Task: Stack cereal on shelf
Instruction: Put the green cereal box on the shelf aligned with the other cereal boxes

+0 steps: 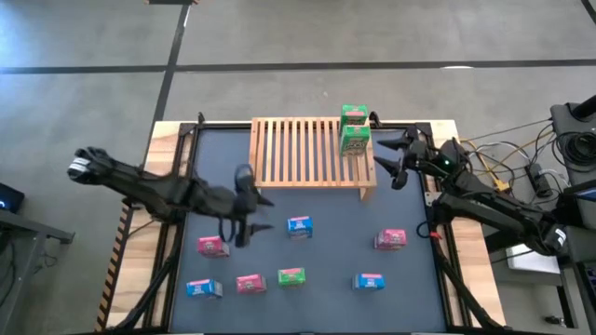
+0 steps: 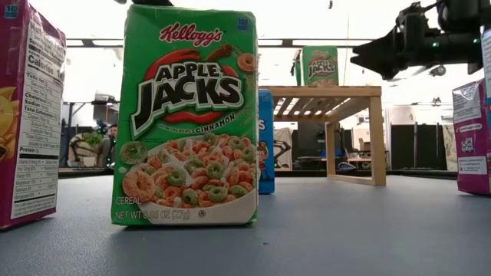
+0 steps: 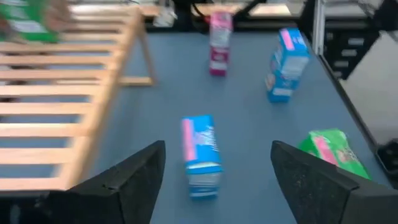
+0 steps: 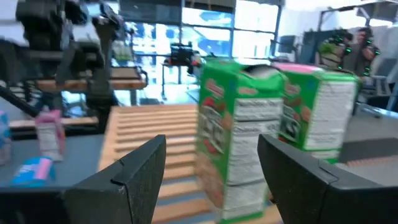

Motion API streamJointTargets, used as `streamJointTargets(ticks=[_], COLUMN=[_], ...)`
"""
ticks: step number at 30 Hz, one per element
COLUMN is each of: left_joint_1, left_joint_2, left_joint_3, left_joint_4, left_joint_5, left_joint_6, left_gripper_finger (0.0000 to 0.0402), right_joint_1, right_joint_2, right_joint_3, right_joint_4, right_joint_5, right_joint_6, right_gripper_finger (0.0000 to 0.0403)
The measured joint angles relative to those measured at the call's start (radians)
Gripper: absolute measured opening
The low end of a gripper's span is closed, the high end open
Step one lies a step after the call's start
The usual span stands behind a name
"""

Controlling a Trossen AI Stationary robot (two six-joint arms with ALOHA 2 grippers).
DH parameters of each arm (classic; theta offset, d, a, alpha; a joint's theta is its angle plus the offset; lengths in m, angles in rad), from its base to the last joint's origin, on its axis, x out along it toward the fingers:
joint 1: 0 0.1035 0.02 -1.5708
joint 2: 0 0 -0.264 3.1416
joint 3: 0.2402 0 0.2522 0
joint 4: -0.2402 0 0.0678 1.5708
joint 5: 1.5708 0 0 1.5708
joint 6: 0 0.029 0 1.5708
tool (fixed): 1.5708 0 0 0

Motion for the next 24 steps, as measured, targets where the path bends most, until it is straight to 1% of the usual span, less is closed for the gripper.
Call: streamJointTargets(ticks=[3,10,12,15,20,24], left_joint_1=[-0.053,-0.124,-0.137,-0.152,-0.171,-0.194], left_joint_2=[0.089,0.265,0.307,0.360,0.422,0.465], left_joint_3=[0.015,0.118,0.149,0.196,0.276,0.336], left_joint_4=[0.036,0.042,0.039,0.010,-0.067,-0.072], left_joint_5=[-0.030,-0.032,-0.011,0.012,0.042,0.046], left_joint_6=[-0.044,-0.113,-0.114,-0.124,-0.182,-0.196], left_gripper_finger=[0.0265,0.0252,0.0251,0.0251,0.0251,0.0251], right_joint_1=[0.033,0.062,0.062,0.062,0.078,0.107], right_joint_2=[-0.012,-0.011,-0.011,-0.011,-0.025,-0.047], right_joint_3=[-0.010,-0.012,-0.012,-0.013,-0.013,-0.013], right_joint_4=[0.001,0.003,0.003,0.003,0.018,0.036], right_joint_5=[0.000,0.009,0.010,0.010,0.007,0.007], right_joint_6=[-0.002,-0.022,-0.022,-0.015,0.006,0.033], right_gripper_finger=[0.0242,0.0238,0.0238,0.0238,0.0238,0.0238])
